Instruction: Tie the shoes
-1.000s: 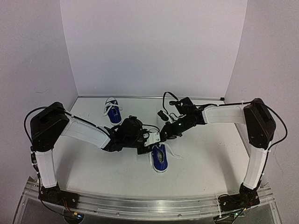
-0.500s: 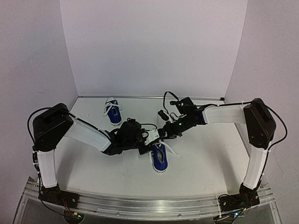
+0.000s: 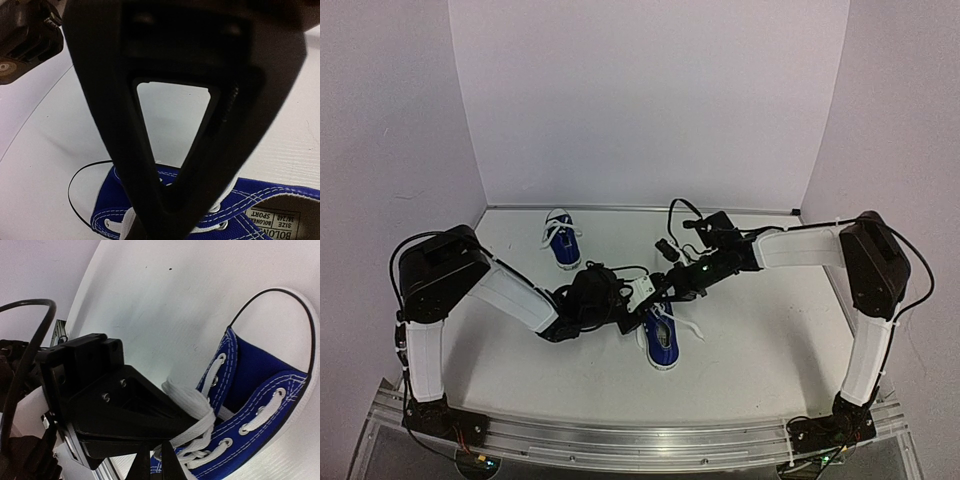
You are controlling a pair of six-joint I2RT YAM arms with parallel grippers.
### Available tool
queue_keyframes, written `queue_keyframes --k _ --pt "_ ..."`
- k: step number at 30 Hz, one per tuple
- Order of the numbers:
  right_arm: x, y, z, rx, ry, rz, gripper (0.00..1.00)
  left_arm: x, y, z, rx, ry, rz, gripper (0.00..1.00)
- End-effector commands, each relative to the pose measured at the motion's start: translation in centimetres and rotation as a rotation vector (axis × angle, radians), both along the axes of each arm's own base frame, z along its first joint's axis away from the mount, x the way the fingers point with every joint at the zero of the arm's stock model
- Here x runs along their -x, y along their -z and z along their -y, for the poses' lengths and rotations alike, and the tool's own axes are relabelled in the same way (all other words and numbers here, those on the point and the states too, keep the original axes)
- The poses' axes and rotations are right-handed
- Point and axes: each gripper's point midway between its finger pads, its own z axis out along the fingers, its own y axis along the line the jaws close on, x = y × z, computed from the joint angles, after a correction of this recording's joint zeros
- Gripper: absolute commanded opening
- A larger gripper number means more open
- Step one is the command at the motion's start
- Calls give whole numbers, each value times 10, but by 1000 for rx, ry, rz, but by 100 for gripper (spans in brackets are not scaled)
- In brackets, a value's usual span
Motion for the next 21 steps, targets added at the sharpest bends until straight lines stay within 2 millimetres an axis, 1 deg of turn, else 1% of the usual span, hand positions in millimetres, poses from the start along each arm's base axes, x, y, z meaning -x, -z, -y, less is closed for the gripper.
queue_keyframes --k 1,3,7,11,14,17,19,21 --pt "16 -10 -9 -76 -66 -23 14 -9 -7 -2 62 -40 17 0" --pt "15 -13 -5 -75 -59 -10 19 -8 -7 -3 60 -37 23 0" --pt "-8 -23 17 -72 23 24 27 -7 -6 -5 54 -33 31 0" --pt "-30 -32 34 -56 102 66 30 -6 -2 -6 44 -29 36 0" --pt "-41 -26 40 -26 150 70 31 -6 -1 -7 37 -28 40 0" --pt "-48 -4 41 19 180 35 30 -6 -1 -6 36 -27 40 0" --pt "-48 9 41 41 182 12 27 -6 0 -6 34 -26 40 0" --pt "-45 17 38 52 172 1 23 -6 -1 -7 32 -24 44 0"
